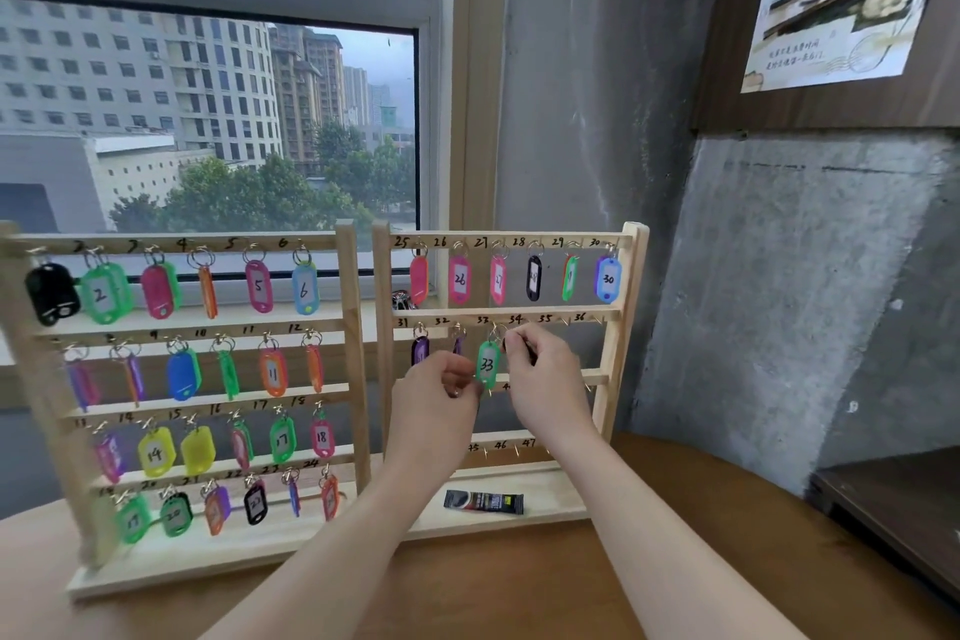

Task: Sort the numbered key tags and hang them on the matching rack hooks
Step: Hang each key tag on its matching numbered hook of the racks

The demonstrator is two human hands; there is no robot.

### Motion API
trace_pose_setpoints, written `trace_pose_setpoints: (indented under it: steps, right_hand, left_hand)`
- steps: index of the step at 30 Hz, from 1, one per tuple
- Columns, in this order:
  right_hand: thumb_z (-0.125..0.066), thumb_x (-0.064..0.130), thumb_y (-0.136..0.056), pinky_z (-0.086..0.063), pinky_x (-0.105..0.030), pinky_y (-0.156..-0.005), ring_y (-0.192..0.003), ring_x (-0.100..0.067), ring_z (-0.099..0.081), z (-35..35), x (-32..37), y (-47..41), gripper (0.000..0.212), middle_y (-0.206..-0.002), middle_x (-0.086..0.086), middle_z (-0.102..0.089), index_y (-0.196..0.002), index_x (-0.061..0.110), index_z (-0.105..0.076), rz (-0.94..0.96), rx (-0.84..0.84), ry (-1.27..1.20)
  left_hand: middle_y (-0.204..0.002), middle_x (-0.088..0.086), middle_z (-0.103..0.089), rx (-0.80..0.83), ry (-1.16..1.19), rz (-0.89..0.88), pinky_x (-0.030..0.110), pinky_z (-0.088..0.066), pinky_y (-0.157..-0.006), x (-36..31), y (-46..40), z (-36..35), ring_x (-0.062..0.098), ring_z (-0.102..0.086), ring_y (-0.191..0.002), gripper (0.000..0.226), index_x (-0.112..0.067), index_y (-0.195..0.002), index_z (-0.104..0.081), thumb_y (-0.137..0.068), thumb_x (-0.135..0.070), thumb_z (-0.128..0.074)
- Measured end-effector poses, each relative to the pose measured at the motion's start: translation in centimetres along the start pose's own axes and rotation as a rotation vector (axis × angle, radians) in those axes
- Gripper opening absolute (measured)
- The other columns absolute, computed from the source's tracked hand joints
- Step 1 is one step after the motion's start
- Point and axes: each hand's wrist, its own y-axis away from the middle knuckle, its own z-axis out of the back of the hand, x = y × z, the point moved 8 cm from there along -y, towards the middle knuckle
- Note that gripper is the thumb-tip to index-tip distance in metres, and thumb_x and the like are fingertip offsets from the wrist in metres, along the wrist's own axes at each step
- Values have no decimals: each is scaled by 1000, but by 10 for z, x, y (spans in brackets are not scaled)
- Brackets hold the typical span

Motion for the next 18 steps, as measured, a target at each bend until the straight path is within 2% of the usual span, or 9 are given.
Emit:
trace_pose_setpoints:
  steps: [4, 7, 9, 14, 18]
  right_hand:
    - [-46, 33, -108, -35, -30, -55, -61, -13, -49, -3, -14, 14, 39, -65, 2, -56, -79, 12, -61, -75, 96, 25]
    - [-46, 31, -107, -41, -32, -59, -58, -15, -50, 0, -36, 34, 39, -60, 5, -55, -77, 16, -65, -175, 155, 34]
    - [-47, 30, -106, -41, -33, -60, -54, -17, -50, 6, -51, 55, 40, -55, 8, -54, -72, 19, -64, -231, 192, 47]
    - [-48, 27, -104, -44, -33, -56, -49, -16, -51, 37, -80, 119, 41, -55, 2, -55, -67, 18, -64, -247, 247, 185]
    - [-51, 26, -104, -46, -33, -58, -49, -12, -52, 70, -84, 173, 41, -57, 3, -58, -67, 19, -64, -234, 250, 244]
  left_hand:
    - [-88, -11, -68, 54, -9, 73, 5, -41, -59, 16, 17, -2, 0, -60, -81, 13, -22, -101, -71, -93, -13, -67]
    - [-88, -11, -67, 167, -58, 95, 8, -41, -55, 22, 43, -6, 2, -60, -80, 14, -24, -98, -71, -93, -12, -66]
    - [-85, -8, -67, 263, -56, 116, 11, -46, -53, 28, 65, -10, 8, -62, -77, 15, -25, -91, -70, -91, -11, -67]
    - [-80, -6, -66, 576, -132, 116, 18, -49, -64, 44, 137, -27, 4, -57, -66, 17, -29, -81, -69, -85, -12, -69]
    - [-84, -6, -70, 780, -149, 139, 24, -54, -71, 50, 203, -42, 7, -61, -71, 7, -29, -82, -71, -81, -23, -75]
